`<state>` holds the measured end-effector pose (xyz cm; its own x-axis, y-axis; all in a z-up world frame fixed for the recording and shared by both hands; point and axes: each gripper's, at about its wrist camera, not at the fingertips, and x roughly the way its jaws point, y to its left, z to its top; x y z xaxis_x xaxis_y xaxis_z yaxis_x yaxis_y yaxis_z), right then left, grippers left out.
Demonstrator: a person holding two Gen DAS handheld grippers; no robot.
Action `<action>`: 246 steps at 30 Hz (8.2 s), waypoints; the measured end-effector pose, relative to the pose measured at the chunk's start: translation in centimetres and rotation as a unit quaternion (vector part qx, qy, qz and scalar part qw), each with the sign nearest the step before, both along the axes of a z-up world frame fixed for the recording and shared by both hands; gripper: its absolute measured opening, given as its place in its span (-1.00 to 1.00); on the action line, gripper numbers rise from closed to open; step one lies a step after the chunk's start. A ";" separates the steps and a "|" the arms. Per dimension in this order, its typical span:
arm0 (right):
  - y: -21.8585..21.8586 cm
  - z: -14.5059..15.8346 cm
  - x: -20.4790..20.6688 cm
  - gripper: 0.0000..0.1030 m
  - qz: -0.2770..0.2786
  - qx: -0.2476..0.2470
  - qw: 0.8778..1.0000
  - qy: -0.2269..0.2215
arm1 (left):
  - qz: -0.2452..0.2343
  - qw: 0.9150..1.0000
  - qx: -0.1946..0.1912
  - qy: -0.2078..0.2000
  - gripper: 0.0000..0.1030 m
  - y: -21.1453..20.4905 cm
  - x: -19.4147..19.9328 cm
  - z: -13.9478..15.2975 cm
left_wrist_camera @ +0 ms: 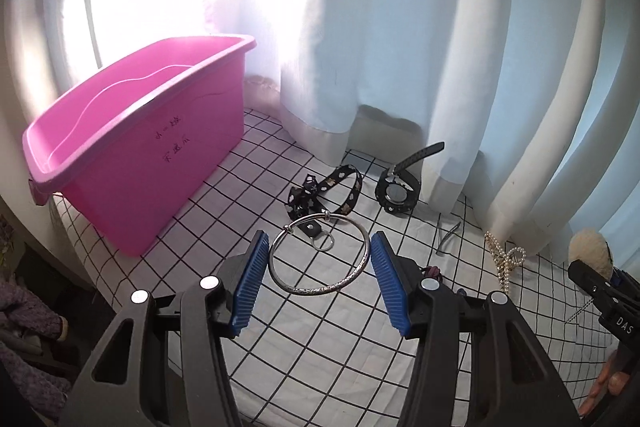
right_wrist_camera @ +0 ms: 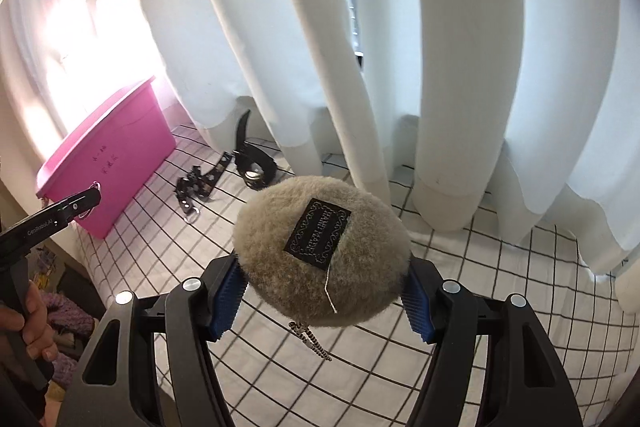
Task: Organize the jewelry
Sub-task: 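Carry the bangle and pom-pom into the pink tub and open both tools, then withdraw both tools from the tub back over the table, then grasp the black hair tie with the left tool while the right tool grasps the pearl hair clip, then carry the hair tie and pearl clip over the pink tub and open both tools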
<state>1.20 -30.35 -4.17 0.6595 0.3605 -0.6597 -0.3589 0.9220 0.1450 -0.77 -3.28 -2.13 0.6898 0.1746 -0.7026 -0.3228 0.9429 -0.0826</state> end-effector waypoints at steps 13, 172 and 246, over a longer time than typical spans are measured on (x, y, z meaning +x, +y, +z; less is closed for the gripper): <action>18.7 8.7 4.1 0.26 0.155 0.055 0.985 -0.054 | 0.101 0.993 0.019 -0.051 0.00 13.5 -3.6 7.0; -3.8 -12.8 6.7 0.51 -0.103 -0.003 0.993 0.062 | -0.091 0.993 -0.020 0.070 0.87 -10.1 9.5 -13.9; -4.5 -8.6 4.1 -0.21 -0.029 -0.046 0.998 0.021 | -0.027 0.998 -0.011 0.047 -0.67 -8.5 5.8 -10.1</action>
